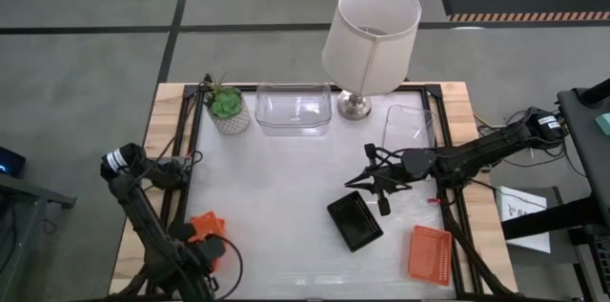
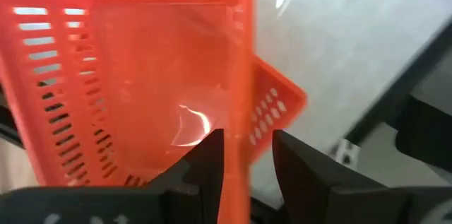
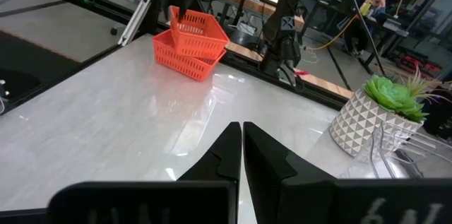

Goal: Stack baskets by color
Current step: Stack the middle orange bin on the left orange bin

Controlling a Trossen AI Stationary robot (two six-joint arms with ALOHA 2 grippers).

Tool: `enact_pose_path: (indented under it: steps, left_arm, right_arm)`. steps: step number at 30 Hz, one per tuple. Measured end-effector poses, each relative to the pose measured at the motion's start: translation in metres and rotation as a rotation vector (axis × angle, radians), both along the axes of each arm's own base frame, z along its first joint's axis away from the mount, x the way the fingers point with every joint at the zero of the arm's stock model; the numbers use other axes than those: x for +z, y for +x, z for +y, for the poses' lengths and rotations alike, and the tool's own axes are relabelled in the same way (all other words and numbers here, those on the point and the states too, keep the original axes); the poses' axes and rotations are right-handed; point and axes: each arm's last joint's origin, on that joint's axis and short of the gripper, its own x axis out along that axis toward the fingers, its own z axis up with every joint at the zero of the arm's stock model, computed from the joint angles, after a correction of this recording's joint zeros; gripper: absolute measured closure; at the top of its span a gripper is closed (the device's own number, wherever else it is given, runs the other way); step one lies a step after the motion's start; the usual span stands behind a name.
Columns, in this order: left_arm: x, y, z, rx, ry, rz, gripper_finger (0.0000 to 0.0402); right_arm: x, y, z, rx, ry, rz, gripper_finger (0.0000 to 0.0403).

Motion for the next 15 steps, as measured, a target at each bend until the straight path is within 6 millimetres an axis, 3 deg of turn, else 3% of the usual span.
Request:
enact_pose_path:
  steps: [9, 15]
  left_arm:
    - [-0.0106, -0.0011, 0.0028, -0.031, 0.024, 0.009, 0.0305]
    - [-0.0093, -0.0008, 0.0024, -0.036, 0.02, 0.005, 0.0376]
  right_arm:
    - [-0.0003, -0.0001, 0.0, 0.0, -0.001, 0.003, 0.0394]
    - [-0.0003, -0.0001, 0.0, 0.0, 0.0, 0.003, 0.0394]
